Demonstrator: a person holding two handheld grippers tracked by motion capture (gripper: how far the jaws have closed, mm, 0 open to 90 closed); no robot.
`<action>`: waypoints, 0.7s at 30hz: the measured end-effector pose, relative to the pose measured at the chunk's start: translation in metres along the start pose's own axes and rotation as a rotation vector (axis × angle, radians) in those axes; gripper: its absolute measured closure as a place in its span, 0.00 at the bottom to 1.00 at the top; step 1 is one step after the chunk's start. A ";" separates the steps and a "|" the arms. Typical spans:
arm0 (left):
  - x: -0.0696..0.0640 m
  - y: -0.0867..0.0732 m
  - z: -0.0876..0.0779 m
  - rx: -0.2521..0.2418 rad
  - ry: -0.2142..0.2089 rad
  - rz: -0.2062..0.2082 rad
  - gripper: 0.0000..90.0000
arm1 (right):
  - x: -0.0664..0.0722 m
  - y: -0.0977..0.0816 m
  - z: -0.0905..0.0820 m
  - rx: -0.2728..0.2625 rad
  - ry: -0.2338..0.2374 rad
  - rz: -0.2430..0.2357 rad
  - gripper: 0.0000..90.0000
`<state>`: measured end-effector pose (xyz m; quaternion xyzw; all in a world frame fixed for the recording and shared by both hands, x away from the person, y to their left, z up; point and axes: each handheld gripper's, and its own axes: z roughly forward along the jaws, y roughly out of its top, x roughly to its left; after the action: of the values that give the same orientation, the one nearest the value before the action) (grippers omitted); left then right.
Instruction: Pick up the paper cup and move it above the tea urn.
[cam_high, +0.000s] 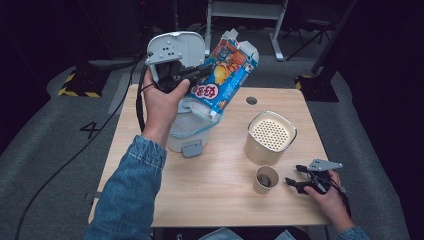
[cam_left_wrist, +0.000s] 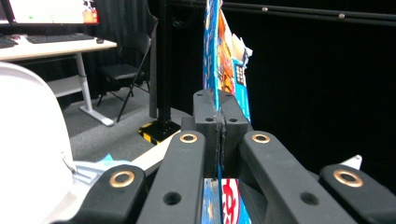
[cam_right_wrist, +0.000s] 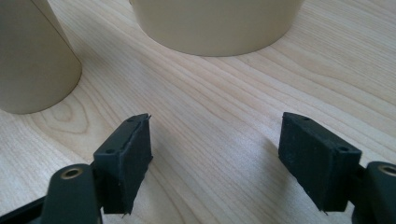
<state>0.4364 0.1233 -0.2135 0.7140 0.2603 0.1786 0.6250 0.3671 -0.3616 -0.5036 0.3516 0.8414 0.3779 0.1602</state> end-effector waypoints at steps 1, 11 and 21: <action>0.000 0.002 0.000 0.000 0.004 0.003 0.99 | 0.000 0.000 0.000 0.000 0.000 0.000 0.29; 0.007 0.025 0.003 -0.037 0.042 0.020 0.99 | 0.000 0.000 0.000 0.000 -0.001 0.000 0.29; 0.023 0.042 0.002 -0.084 0.103 0.023 0.99 | 0.001 0.000 0.000 -0.001 -0.008 0.001 0.29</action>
<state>0.4626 0.1320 -0.1743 0.6800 0.2762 0.2332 0.6379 0.3664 -0.3611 -0.5036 0.3532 0.8404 0.3772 0.1635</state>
